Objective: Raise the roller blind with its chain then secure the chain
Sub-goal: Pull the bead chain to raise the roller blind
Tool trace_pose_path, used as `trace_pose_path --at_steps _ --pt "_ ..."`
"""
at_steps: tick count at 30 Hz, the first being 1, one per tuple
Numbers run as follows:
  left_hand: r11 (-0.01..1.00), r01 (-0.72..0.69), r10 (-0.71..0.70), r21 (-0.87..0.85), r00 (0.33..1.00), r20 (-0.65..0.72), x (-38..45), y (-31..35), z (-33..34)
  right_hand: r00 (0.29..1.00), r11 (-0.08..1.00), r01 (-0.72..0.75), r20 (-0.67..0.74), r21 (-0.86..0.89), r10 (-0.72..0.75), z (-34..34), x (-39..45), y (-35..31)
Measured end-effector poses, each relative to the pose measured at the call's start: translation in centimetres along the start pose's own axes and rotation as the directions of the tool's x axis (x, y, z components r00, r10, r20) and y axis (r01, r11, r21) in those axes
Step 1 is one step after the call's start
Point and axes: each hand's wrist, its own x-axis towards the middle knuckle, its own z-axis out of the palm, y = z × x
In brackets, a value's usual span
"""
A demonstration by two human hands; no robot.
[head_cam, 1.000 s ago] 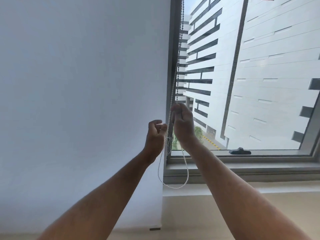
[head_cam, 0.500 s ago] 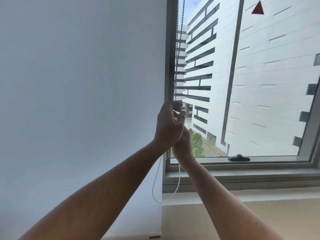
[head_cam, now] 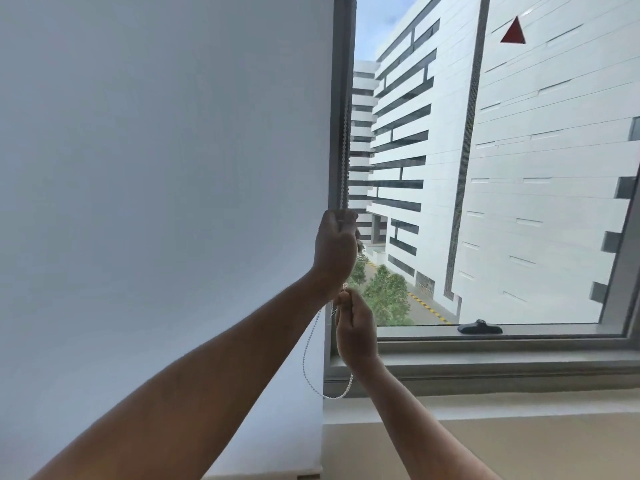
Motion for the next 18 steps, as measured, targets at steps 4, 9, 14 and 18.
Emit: trace_pose_path --at_steps 4,9,14,18 --pt "0.995 -0.047 0.046 0.083 0.999 0.008 0.4 -1.5 -1.1 0.995 0.998 -0.018 0.095 0.057 0.013 0.3 -0.4 0.0" --pt "0.996 -0.017 0.016 0.087 1.0 0.014 -0.3 -3.7 -2.1 0.929 0.974 -0.206 0.33 0.09 0.166 -0.1 -0.8 1.1" --pt "0.996 -0.003 0.001 0.093 1.0 0.026 -1.7 -6.4 -3.0 0.845 0.905 -0.398 0.445 0.15 0.297 -2.2 0.7 1.1" --pt "0.99 0.007 -0.012 0.142 0.999 0.034 -2.8 -8.3 -3.4 0.891 0.889 -0.372 0.369 0.265 0.263 -2.8 4.0 -1.6"
